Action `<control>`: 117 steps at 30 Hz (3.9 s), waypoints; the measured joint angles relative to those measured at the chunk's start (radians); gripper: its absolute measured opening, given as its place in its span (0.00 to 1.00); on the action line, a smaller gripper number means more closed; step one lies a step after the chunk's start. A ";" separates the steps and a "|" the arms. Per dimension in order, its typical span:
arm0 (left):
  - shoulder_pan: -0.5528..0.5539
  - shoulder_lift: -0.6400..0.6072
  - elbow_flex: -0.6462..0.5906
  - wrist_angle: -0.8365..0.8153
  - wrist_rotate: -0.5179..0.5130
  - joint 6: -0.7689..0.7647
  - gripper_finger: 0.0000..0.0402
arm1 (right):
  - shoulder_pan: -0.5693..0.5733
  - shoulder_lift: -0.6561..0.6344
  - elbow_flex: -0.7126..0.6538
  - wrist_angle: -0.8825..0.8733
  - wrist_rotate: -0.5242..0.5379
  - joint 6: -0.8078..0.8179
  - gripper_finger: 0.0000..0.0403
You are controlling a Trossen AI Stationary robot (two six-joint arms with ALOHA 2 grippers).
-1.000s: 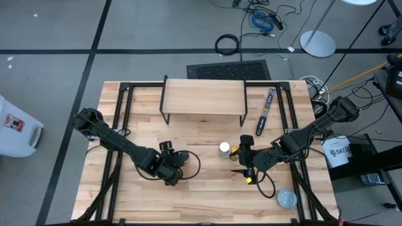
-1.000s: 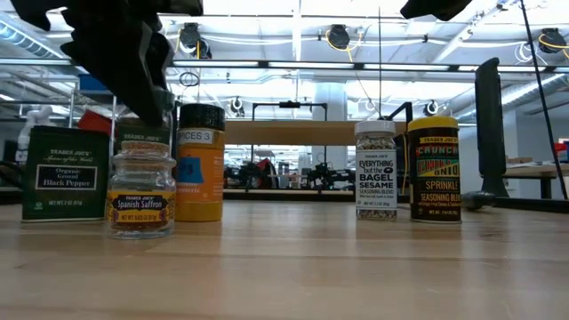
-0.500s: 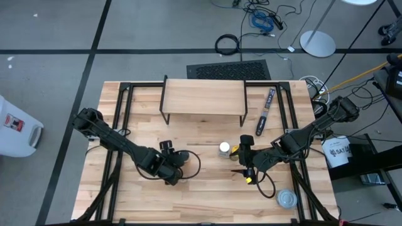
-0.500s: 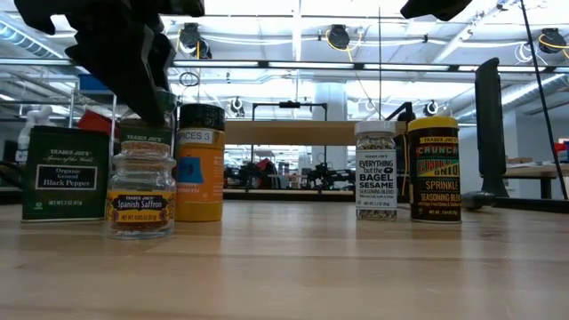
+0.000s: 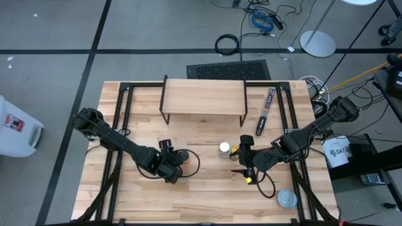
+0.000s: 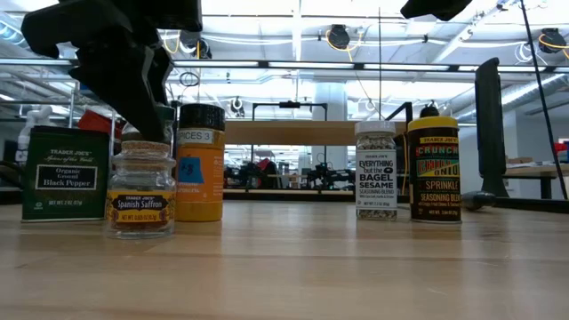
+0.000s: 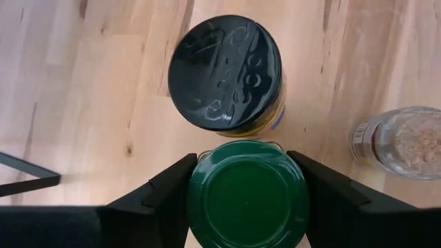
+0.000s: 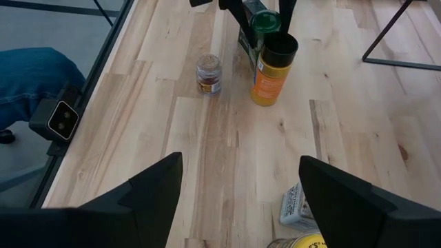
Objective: Shelf spices
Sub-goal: Move the green seasoning bottle between the black seasoning bottles, then put the light brown seasoning bottle on the shelf
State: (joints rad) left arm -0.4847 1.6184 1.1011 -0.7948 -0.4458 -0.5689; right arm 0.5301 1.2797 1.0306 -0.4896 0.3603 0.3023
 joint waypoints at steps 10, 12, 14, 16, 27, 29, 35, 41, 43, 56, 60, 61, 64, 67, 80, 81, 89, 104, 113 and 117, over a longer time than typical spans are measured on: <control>0.000 0.000 -0.001 -0.009 0.000 0.006 0.59 | 0.002 0.000 0.000 0.000 0.000 0.000 0.69; 0.000 0.000 -0.002 -0.011 0.000 0.006 0.64 | 0.002 0.000 0.000 0.000 0.000 0.000 0.69; 0.000 0.000 -0.002 -0.011 -0.002 0.006 0.69 | 0.002 0.000 0.000 0.000 0.000 0.000 0.69; 0.000 0.001 -0.002 -0.011 -0.006 0.006 0.73 | 0.002 0.000 0.000 0.001 0.000 0.000 0.69; -0.004 -0.042 0.077 -0.113 -0.037 -0.001 0.78 | 0.008 0.083 0.000 0.156 0.000 -0.064 0.69; -0.005 -0.054 0.100 -0.114 -0.042 -0.001 0.78 | 0.008 0.127 0.000 0.194 0.000 -0.082 0.69; -0.035 -0.065 0.164 -0.139 -0.063 -0.029 0.78 | -0.001 0.271 0.000 0.358 0.000 -0.138 0.69; -0.100 -0.067 0.192 -0.169 -0.078 -0.119 0.78 | -0.033 0.397 0.000 0.588 0.000 -0.136 0.69; -0.133 -0.067 0.192 -0.169 -0.078 -0.162 0.78 | -0.045 0.433 0.002 0.645 0.000 -0.119 0.69; -0.335 -0.046 0.152 0.051 -0.179 -0.342 0.78 | -0.092 0.692 0.197 0.666 -0.001 -0.109 0.69; -0.354 0.008 0.133 0.125 -0.192 -0.343 0.78 | -0.092 0.751 0.248 0.665 -0.007 -0.133 0.69; -0.356 0.027 0.132 0.130 -0.192 -0.344 0.78 | -0.092 0.761 0.257 0.663 -0.018 -0.136 0.69; -0.356 0.086 0.132 0.130 -0.197 -0.376 0.78 | -0.092 0.792 0.278 0.664 -0.042 -0.138 0.69; -0.354 0.144 0.131 0.128 -0.201 -0.404 0.78 | -0.092 0.816 0.286 0.664 -0.051 -0.134 0.69; -0.353 0.305 0.131 0.125 -0.296 -0.501 0.78 | -0.104 0.852 0.286 0.672 -0.049 -0.132 0.69; -0.353 0.312 0.131 0.126 -0.304 -0.503 0.78 | -0.104 0.852 0.286 0.672 -0.048 -0.132 0.69; -0.347 0.350 0.131 0.116 -0.371 -0.526 0.78 | -0.103 0.852 0.286 0.673 -0.050 -0.132 0.69; -0.286 0.372 0.131 0.122 -0.370 -0.497 0.77 | -0.098 0.852 0.286 0.651 -0.053 -0.132 0.69; -0.287 0.372 0.131 0.180 -0.365 -0.462 0.63 | -0.097 0.852 0.286 0.634 -0.053 -0.139 0.69; -0.282 0.372 0.131 0.211 -0.366 -0.428 0.58 | -0.097 0.852 0.286 0.634 -0.053 -0.139 0.69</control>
State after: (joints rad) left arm -0.7663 1.9900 1.2320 -0.5842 -0.8116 -0.9967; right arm 0.4335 2.1319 1.3167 0.1448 0.3073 0.1635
